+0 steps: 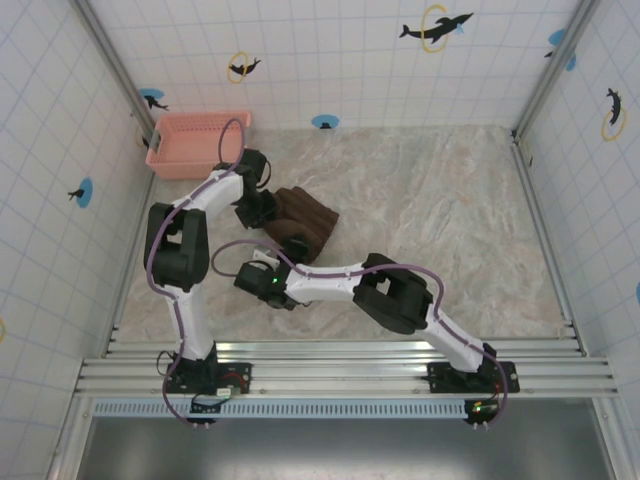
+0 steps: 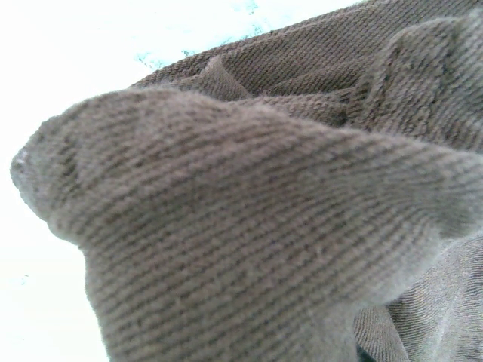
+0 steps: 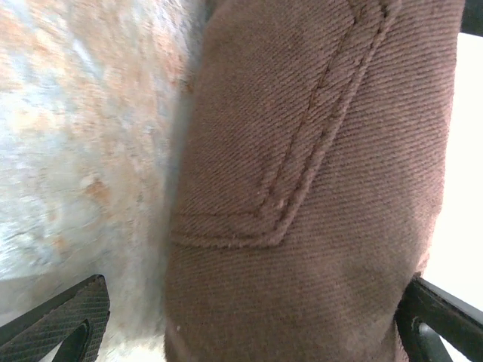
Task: Roll up the long pants
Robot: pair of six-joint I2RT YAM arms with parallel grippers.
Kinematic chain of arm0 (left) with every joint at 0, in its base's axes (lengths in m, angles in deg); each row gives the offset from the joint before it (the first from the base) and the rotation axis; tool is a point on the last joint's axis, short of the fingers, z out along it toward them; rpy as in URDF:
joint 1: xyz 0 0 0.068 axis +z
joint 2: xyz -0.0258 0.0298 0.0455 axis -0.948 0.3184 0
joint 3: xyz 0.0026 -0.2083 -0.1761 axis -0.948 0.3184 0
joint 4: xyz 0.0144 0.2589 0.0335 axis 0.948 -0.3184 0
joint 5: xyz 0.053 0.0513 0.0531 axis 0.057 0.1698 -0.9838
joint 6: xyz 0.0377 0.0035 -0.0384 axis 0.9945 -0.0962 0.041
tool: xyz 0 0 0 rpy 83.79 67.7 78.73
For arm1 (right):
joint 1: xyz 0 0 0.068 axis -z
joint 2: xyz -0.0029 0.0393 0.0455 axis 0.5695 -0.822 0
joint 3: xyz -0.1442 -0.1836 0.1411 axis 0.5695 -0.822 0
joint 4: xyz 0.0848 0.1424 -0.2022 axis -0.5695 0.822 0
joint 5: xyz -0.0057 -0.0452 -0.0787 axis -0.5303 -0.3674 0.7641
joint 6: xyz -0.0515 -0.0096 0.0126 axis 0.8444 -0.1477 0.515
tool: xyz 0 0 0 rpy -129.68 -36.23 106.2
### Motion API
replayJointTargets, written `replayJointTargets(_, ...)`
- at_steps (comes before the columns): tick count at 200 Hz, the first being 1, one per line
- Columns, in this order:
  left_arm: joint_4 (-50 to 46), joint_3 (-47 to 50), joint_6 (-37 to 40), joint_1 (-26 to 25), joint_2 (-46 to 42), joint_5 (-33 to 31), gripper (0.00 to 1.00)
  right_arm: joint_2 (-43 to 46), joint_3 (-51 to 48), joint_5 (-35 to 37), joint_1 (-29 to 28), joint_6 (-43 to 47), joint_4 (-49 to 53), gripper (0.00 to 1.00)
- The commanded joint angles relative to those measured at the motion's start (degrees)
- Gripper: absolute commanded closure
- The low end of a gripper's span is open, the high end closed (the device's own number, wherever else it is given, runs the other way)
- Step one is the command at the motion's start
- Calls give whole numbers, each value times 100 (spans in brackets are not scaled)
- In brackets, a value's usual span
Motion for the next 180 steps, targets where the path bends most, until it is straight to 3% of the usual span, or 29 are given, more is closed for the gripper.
replayJointTargets(1,-1415,462,-113,-10,621,-598,100,-348,208,524,109,61,76,1)
replayJointTargets(25,-1426,458,-99,-10,612,-565,100,-618,333,919,134,115,81,1)
replayJointTargets(73,-1426,479,-43,-7,603,-583,100,-852,370,998,249,51,93,2)
replayJointTargets(93,-1423,493,-36,-10,594,-583,100,-931,464,902,302,137,96,20)
replayJointTargets(108,-1426,556,-26,-8,536,-569,100,-973,567,838,336,179,186,48)
replayJointTargets(123,-1348,748,-41,-14,377,-626,100,-910,554,749,363,193,179,70)
replayJointTargets(137,-1233,1027,-34,-19,241,-627,100,-866,539,619,399,178,181,100)
replayJointTargets(166,-1045,1456,55,-35,-57,-591,100,-789,457,271,418,227,207,100)
replayJointTargets(180,-710,1831,218,-67,-358,-520,100,-662,306,-220,424,267,191,100)
